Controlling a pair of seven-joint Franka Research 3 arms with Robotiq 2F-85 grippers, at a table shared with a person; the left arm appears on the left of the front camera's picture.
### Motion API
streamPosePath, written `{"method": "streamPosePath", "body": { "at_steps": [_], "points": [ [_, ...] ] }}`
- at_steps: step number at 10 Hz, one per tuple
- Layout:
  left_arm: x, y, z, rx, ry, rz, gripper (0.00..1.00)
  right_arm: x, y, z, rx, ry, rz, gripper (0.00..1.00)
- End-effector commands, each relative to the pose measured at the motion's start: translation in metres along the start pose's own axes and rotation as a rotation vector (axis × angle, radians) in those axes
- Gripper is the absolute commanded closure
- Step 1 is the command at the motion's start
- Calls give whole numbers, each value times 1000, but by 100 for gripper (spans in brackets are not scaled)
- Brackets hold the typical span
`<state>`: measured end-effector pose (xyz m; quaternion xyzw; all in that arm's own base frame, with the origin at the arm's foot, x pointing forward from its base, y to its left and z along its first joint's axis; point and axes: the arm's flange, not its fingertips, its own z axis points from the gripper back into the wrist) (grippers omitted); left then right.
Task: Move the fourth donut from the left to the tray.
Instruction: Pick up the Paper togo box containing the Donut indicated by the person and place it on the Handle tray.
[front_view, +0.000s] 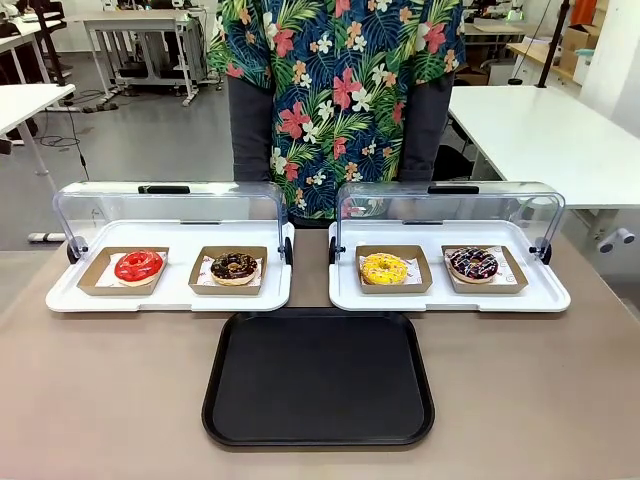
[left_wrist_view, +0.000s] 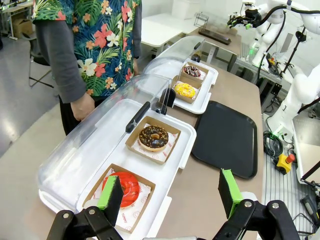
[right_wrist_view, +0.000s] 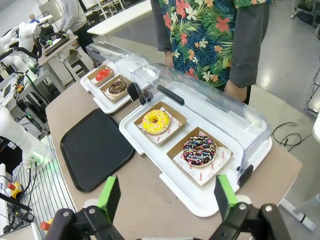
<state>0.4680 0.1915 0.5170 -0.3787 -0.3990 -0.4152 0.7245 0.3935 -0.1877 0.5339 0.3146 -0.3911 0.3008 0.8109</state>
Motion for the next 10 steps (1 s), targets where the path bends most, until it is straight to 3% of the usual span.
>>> {"method": "streamPosePath", "body": {
  "at_steps": [1, 10],
  "points": [
    [1, -1, 1, 1, -4, 1, 0, 3, -1, -1, 4, -24, 19, 0],
    [1, -1, 1, 1, -4, 1, 0, 3, -1, -1, 4, -24, 19, 0]
  ]
}}
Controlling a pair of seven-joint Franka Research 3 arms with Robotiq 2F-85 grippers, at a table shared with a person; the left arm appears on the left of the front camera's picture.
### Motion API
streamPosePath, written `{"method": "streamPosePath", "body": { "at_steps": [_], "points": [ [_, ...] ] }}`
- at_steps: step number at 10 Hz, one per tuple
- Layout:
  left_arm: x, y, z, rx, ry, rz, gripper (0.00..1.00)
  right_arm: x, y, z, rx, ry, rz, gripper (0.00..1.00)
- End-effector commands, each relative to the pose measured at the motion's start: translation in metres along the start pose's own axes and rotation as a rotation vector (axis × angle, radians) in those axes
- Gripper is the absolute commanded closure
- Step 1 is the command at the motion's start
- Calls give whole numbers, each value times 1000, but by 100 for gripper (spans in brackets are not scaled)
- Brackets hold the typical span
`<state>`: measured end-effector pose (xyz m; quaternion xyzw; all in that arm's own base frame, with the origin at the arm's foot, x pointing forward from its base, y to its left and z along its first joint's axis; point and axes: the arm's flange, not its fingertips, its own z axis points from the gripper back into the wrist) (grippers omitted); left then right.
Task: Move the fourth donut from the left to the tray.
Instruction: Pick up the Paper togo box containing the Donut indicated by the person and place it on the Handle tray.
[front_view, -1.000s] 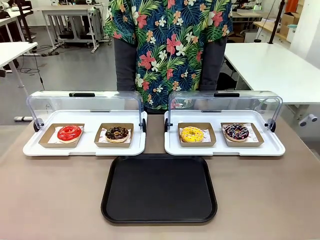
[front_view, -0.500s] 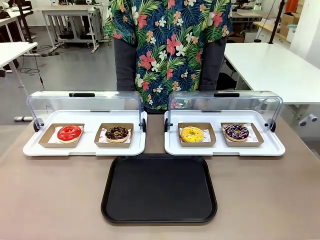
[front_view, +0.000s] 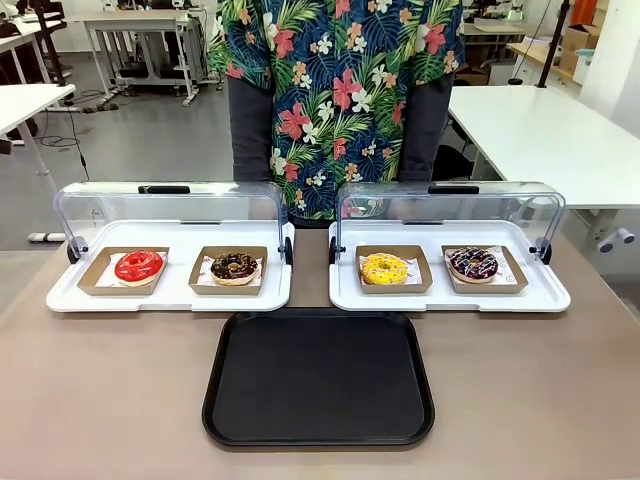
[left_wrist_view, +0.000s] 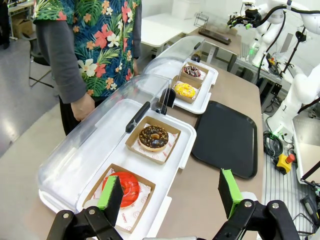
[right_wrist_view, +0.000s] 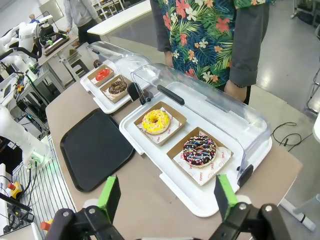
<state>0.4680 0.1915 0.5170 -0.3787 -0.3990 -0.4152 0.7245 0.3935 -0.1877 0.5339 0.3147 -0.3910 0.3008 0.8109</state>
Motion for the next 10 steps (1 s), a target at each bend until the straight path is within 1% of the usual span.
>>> {"method": "streamPosePath", "body": {
  "at_steps": [1, 10],
  "points": [
    [1, -1, 1, 1, -4, 1, 0, 3, -1, -1, 3, -24, 19, 0],
    [1, -1, 1, 1, -4, 1, 0, 3, -1, -1, 3, -24, 19, 0]
  ]
}}
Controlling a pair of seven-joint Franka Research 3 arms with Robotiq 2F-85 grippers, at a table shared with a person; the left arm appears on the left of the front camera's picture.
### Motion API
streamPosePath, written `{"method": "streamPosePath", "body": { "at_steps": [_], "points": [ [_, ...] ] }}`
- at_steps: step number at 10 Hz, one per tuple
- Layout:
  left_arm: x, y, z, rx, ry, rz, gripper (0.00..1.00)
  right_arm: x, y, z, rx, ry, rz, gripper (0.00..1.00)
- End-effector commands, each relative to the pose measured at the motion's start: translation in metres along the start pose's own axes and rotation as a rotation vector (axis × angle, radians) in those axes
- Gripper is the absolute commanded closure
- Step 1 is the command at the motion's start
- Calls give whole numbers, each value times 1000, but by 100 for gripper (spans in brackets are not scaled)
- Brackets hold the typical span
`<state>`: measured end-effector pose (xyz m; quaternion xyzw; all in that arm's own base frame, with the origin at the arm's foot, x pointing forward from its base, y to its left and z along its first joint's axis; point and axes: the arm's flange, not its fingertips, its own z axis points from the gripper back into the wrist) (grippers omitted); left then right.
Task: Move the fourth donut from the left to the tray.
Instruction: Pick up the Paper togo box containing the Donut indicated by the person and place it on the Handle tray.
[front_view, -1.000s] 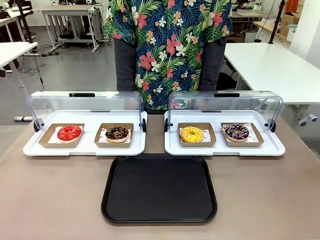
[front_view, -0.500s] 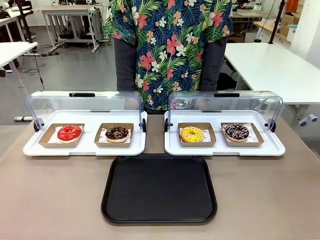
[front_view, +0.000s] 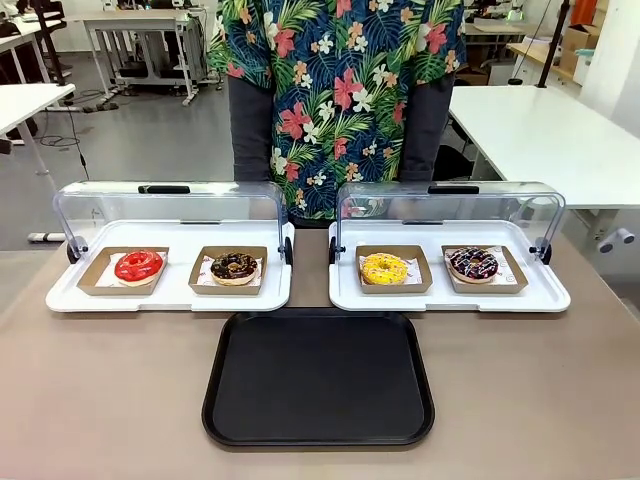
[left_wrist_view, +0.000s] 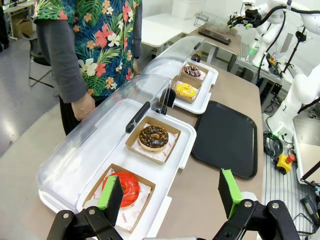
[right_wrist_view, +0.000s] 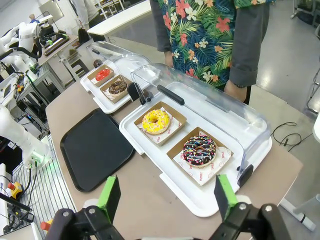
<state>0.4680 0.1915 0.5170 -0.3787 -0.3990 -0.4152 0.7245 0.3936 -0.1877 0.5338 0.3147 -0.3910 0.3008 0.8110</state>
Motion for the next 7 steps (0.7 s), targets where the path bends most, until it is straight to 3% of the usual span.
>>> {"method": "streamPosePath", "body": {
  "at_steps": [1, 7],
  "points": [
    [1, -1, 1, 1, -4, 1, 0, 3, -1, -1, 3, -24, 19, 0],
    [1, -1, 1, 1, -4, 1, 0, 3, -1, -1, 3, -24, 19, 0]
  ]
}}
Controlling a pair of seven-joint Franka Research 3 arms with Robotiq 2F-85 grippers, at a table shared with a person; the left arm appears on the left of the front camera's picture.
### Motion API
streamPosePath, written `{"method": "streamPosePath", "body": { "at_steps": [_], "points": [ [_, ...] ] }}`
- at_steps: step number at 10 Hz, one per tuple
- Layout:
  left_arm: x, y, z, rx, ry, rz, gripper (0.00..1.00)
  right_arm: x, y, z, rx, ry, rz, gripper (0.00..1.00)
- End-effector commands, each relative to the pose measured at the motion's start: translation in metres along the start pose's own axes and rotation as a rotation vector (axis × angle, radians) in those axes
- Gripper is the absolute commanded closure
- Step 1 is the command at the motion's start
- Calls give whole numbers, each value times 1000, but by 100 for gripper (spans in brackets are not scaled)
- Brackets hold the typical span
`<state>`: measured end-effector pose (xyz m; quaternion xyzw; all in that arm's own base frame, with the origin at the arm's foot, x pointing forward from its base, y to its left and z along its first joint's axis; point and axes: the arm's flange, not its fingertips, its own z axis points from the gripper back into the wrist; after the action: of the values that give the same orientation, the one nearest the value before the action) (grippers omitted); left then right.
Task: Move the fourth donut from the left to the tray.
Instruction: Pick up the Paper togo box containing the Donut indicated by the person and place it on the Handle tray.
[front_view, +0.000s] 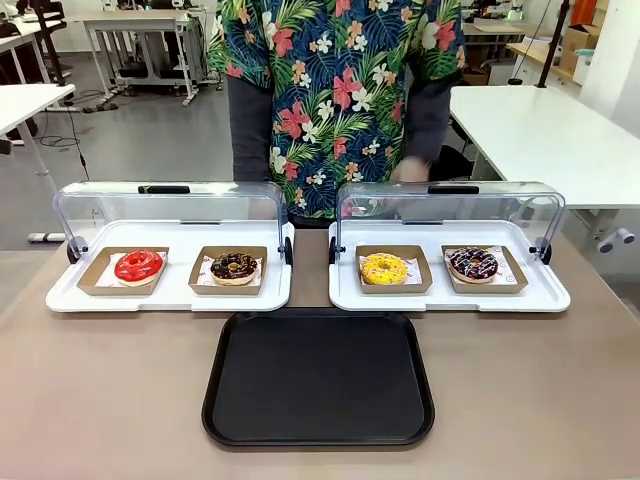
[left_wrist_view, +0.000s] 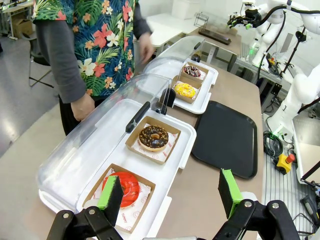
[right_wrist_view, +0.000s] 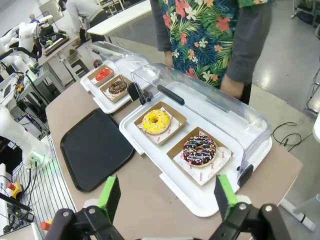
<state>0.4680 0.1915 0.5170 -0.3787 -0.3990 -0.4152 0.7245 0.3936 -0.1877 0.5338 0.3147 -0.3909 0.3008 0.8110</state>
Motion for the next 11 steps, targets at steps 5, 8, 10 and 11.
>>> {"method": "streamPosePath", "body": {
  "at_steps": [5, 8, 10, 11],
  "points": [
    [1, -1, 1, 1, -4, 1, 0, 3, -1, -1, 3, -24, 20, 0],
    [1, -1, 1, 1, -4, 1, 0, 3, -1, -1, 3, -24, 20, 0],
    [1, -1, 1, 1, -4, 1, 0, 3, -1, -1, 3, -24, 20, 0],
    [1, -1, 1, 1, -4, 1, 0, 3, -1, -1, 3, -24, 20, 0]
  ]
}}
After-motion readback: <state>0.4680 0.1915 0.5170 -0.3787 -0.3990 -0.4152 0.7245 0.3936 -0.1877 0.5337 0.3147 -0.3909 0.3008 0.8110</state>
